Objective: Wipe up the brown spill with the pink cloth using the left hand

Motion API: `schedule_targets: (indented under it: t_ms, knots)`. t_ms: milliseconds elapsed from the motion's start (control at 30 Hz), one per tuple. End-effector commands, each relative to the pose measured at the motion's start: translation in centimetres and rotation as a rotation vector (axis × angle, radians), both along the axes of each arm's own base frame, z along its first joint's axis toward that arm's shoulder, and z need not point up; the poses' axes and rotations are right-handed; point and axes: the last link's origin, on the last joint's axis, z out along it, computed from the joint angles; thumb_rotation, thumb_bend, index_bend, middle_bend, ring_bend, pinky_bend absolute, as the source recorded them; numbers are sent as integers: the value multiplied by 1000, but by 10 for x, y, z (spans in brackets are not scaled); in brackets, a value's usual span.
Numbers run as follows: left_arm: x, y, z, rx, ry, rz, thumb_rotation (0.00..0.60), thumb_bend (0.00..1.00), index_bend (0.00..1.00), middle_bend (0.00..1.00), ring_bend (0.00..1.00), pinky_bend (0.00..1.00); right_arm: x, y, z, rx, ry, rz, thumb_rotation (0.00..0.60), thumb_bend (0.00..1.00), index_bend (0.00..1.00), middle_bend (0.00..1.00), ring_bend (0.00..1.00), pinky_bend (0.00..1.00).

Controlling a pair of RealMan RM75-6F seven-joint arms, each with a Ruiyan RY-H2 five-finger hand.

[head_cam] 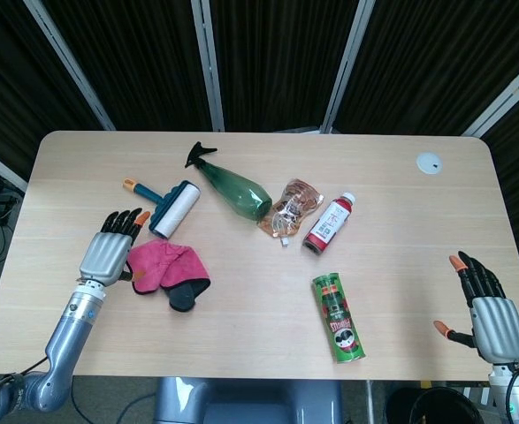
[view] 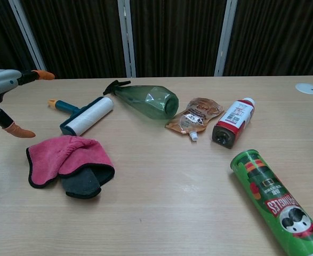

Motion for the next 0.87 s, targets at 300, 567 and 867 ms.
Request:
schedule_targets:
  t_ms: [300, 567, 867]
  knots:
    - [-48, -74, 67, 167, 11, -2, 600, 0, 35, 0, 0, 0, 1, 0, -1, 9, 15, 25, 600, 41, 0, 0, 0, 111]
    - [-82, -137, 91, 227, 78, -51, 600, 0, 0, 0, 0, 0, 8, 0, -5, -2, 22, 73, 600, 42, 0, 0, 0, 110]
    - [-93, -157, 101, 235, 46, -31, 600, 0, 0, 0, 0, 0, 7, 1, -5, -10, 45, 89, 600, 41, 0, 0, 0, 111]
